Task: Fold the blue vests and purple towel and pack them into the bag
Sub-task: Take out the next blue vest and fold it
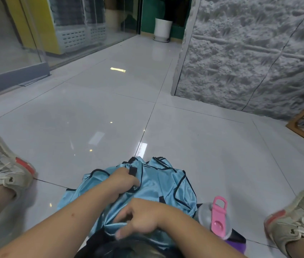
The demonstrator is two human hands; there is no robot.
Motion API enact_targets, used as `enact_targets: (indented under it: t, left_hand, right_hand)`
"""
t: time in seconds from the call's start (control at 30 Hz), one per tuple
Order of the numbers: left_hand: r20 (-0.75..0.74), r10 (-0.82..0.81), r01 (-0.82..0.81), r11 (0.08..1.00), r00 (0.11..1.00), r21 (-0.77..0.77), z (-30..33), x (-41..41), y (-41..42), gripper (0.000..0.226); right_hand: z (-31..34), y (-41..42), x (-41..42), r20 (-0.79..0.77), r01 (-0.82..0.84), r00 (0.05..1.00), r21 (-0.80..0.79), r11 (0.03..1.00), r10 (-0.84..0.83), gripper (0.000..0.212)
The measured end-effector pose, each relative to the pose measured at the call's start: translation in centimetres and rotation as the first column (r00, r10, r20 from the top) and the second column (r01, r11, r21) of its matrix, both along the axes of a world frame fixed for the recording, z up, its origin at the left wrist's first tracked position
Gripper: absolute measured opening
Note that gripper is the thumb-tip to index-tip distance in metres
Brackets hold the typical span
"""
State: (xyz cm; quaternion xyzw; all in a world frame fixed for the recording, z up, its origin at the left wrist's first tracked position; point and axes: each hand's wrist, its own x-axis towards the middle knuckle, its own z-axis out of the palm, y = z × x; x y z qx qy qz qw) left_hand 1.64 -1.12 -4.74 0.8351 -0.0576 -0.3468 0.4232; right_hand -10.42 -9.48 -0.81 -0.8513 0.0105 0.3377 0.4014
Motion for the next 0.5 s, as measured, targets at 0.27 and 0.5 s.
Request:
enact_targets:
  t: [0.27, 0.5]
  left_hand:
    - [-0.154, -0.194, 0.128, 0.925, 0.969, -0.357, 1.8, -2.1, 2.2, 0.034]
    - [0.276, -0.782, 0.766, 0.614, 0.558, 0.189, 3.8, -7.3, -1.2, 0.013]
  right_hand:
    - [-1.4, -6.7, 1.1, 0.048, 0.859, 0.454, 0.24, 0.452, -0.89, 0.056]
    - [-2.5, -8.1, 1.6, -0.051, 0.8, 0.584, 0.204, 0.564, -0.81, 0.049]
